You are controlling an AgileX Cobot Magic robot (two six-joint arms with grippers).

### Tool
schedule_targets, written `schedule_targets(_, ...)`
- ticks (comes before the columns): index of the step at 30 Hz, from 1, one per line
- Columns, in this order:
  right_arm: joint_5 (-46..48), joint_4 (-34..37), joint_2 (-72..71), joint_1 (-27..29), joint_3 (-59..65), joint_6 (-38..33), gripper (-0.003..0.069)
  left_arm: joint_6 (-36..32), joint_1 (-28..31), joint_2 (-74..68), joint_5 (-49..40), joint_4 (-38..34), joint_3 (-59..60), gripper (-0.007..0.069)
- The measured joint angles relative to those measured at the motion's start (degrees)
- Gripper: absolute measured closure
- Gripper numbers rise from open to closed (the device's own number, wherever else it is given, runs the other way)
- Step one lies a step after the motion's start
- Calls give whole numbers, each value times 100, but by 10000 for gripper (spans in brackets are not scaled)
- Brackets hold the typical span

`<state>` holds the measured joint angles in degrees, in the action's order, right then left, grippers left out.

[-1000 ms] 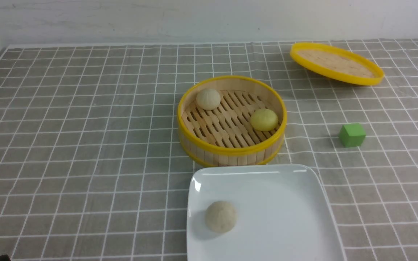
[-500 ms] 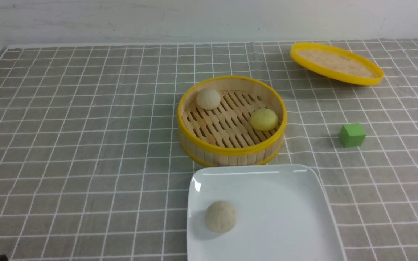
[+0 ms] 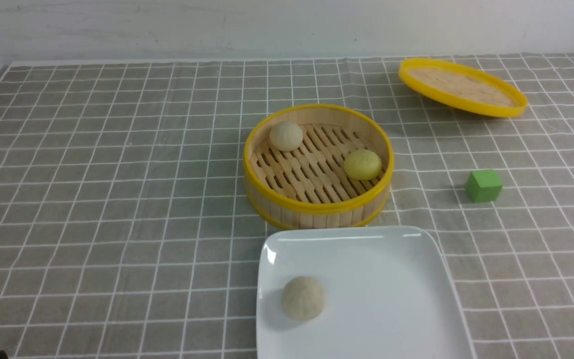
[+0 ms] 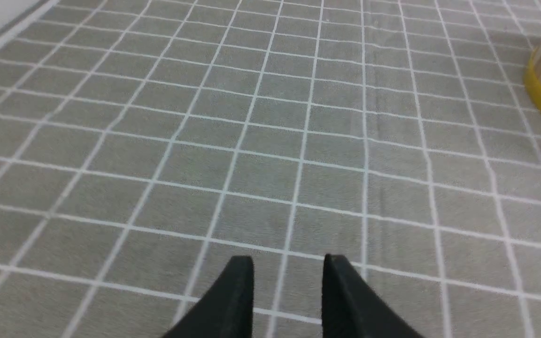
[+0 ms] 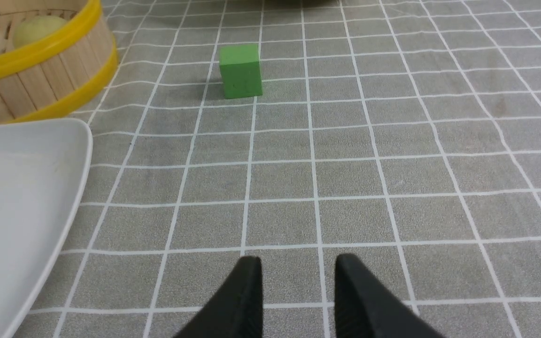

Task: Put the steamed buns into the plate on the grey tablecloth.
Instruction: 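Reach toward a bun in the bamboo steamer with the right gripper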

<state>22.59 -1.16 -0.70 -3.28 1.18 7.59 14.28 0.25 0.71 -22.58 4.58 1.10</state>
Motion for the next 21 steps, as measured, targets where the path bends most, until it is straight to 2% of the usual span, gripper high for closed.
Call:
schedule_targets(2,0,244,0,0,0,155,419,585,0,0,6,-669,0,384)
schedule_targets(5,-29,1192,0,0,0,770,419,1716,0,0,-9,-2004,4,384)
schedule_targets(7,-111,1865,0,0,25,1152,419,2144,0,0,-14,-2594,18,384)
schedule_targets(9,-185,2327,0,0,25,1390,419,2529,0,0,-2,-2878,24,384)
schedule_targets(10,-307,2884,0,0,25,1519,419,2822,0,0,75,-3175,43,384)
schedule_targets(17,-542,3602,0,0,25,1583,419,2998,0,0,441,-3158,50,387)
schedule_targets(21,-663,3969,0,0,-295,1344,419,2918,0,0,574,-3133,-40,442)
